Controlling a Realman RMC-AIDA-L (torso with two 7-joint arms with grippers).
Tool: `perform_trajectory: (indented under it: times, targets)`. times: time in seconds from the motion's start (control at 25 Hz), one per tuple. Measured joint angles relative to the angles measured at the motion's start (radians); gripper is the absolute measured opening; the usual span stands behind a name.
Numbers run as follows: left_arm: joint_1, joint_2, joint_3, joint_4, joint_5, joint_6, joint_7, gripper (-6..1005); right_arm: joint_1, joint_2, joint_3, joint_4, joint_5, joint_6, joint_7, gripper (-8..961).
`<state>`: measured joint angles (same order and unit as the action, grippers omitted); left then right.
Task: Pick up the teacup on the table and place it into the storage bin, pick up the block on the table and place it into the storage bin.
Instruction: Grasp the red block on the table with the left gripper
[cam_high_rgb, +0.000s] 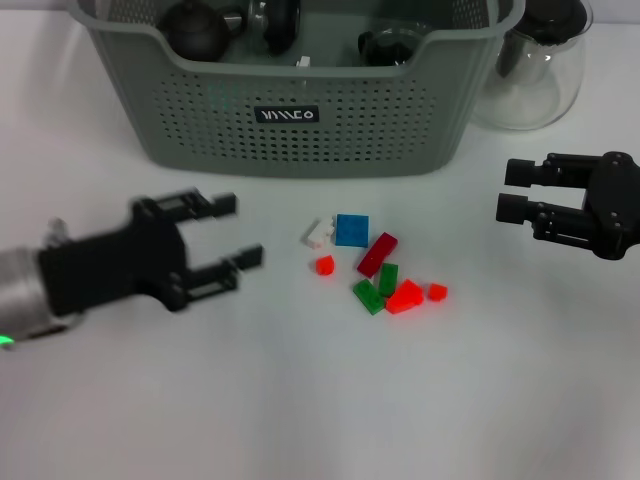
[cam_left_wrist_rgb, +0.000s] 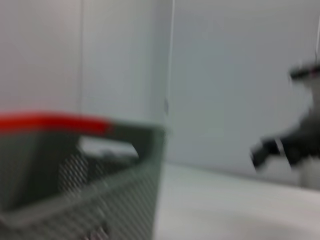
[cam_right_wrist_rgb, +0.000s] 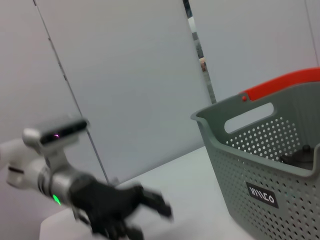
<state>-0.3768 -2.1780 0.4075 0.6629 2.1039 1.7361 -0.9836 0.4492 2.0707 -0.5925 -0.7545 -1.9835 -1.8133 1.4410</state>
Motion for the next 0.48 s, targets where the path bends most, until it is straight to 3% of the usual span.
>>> perform_trajectory:
  times: [0.28,0.48]
  targets:
    - [-0.082,0.001,0.038,-0.31,0.037,-0.294,0.221,641,0.007,-0.001,0.0,0.001,0.0,0.0,0.007,535]
    - [-0.134,0.0,0.032,-0.442,0.032,-0.45,0.331,560,0.011,-0.001,0.0,0.001,0.0,0.0,0.01,534]
